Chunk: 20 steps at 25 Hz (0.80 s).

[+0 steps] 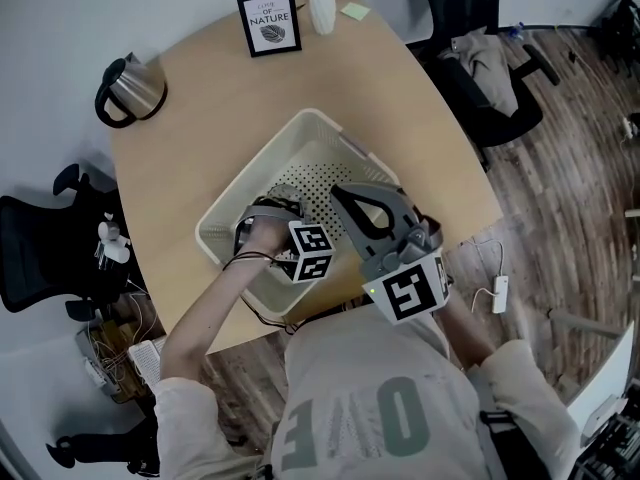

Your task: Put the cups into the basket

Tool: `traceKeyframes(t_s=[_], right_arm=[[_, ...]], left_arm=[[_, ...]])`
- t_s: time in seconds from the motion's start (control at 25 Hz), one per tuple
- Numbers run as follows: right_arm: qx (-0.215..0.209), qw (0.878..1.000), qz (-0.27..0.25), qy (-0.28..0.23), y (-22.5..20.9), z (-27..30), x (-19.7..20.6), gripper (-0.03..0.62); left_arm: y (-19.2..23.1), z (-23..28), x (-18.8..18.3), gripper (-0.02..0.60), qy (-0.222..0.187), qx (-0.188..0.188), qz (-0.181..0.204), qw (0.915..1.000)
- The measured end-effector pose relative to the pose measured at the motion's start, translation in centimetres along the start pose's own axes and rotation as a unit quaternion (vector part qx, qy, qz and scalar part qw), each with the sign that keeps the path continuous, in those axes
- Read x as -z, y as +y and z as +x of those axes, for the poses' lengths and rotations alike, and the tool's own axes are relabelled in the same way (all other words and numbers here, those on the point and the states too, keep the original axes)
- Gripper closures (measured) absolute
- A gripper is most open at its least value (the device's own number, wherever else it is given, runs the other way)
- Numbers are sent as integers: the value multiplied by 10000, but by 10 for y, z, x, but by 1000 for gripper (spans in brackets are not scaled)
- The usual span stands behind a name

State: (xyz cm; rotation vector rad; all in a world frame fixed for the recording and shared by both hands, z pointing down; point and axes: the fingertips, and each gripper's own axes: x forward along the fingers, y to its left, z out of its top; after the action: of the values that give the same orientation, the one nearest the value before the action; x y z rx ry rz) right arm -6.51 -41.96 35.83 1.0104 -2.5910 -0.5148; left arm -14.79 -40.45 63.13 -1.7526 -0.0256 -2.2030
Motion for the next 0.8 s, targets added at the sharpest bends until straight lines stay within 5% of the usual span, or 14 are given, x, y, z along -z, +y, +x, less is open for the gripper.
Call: traceKeyframes(t_s=[0.32,0.8], right_arm=[[97,9999,98,99,3,-10,6,595],[122,9999,54,22,11,-20,-3,595]], left_arm=[[-2,6,-3,532,209,39,587,9981],[1,-24,-3,532,102,-132,381,9991]])
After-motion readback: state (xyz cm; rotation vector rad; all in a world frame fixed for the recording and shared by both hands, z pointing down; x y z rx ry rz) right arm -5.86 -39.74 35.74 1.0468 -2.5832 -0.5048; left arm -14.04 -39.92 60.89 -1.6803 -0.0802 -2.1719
